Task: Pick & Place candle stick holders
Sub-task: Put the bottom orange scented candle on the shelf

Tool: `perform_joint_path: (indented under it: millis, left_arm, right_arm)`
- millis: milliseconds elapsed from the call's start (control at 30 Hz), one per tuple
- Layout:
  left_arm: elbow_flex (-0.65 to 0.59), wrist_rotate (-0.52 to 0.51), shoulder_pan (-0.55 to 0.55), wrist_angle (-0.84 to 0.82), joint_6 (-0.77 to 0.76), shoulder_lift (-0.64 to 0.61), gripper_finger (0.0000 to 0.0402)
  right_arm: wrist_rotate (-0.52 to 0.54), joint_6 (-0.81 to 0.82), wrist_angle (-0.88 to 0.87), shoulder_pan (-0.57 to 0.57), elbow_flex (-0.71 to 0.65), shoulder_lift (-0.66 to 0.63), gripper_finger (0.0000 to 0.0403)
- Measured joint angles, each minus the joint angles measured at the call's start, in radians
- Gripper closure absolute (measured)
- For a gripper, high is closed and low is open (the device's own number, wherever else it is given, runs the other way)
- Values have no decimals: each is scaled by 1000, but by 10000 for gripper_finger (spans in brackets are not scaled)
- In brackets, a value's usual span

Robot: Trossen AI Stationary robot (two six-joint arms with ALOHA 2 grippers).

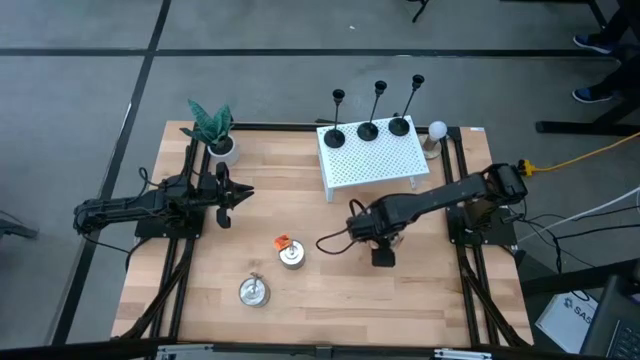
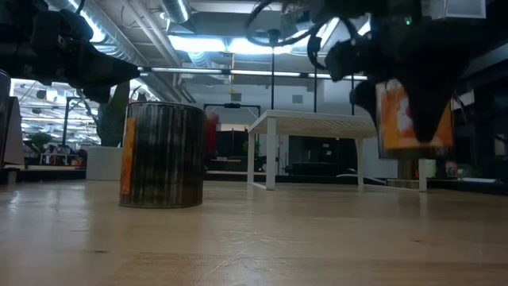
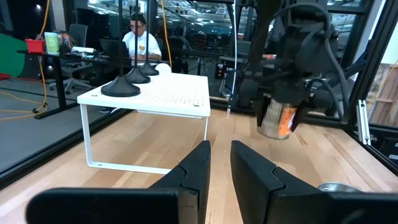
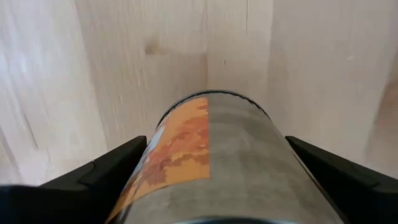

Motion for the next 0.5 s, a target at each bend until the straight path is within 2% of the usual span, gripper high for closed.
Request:
perform_joint_path:
  millis: [133,500]
  left_arm:
    - [0,0,0,0,0,0,343]
    - [0,0,0,0,0,0,343]
  right_arm:
    - [3,-80,-89,0,70,-1,51]
    - [71,-109,-332,-1,277,-2,51]
